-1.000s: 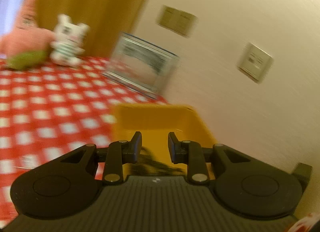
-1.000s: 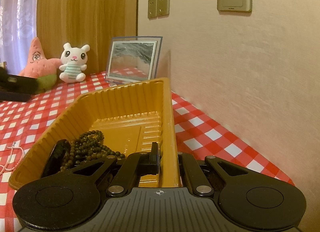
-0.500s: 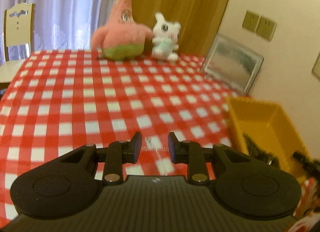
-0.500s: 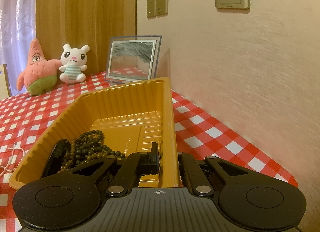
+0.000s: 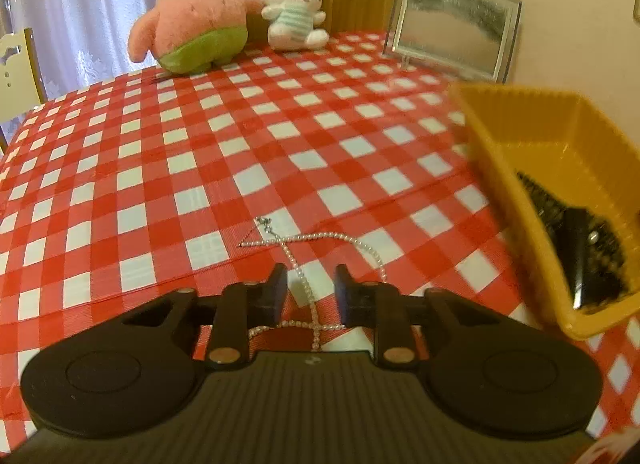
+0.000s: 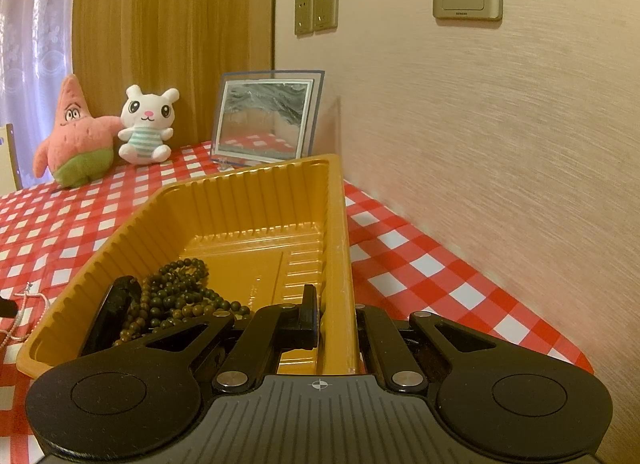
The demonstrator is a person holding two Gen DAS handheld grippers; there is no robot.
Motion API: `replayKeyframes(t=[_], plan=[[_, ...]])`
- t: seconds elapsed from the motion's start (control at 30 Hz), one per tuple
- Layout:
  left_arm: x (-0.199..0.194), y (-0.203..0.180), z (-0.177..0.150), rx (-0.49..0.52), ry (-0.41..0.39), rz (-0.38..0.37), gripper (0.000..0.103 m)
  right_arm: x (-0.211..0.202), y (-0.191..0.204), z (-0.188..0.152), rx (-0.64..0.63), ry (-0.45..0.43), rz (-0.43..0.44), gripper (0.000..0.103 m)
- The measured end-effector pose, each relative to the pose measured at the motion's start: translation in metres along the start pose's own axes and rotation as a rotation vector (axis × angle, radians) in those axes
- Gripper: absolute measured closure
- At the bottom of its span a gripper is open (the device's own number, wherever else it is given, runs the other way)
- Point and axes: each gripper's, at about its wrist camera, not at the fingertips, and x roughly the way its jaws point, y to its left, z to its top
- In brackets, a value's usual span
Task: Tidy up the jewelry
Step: 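Lower the left tool onto the pearl necklace and close on its strand, then lift the pearl necklace high with the left tool and lower it into the tray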
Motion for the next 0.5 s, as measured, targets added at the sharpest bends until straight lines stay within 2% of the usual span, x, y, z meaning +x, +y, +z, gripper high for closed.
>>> replayKeyframes(t=[0.17, 0.3, 0.4, 0.5], plan=[[0.011, -0.01, -0.009, 0.068, 0.013, 0.042, 0.099, 0.0, 0.0, 0.0, 0.001, 0.001, 0.0, 0.099], [0.012, -0.017, -0.011, 0.104, 0.004, 0.058, 0.101, 0.001, 0.0, -0.001, 0.003, 0.002, -0.001, 0.099], [0.011, -0.013, -0.01, 0.081, 0.007, 0.039, 0.102, 0.001, 0.0, -0.001, 0.002, 0.003, -0.001, 0.099], [0.001, -0.008, -0.006, 0.053, -0.024, 0.007, 0.102, 0.002, 0.0, -0.001, 0.003, 0.003, -0.001, 0.099]])
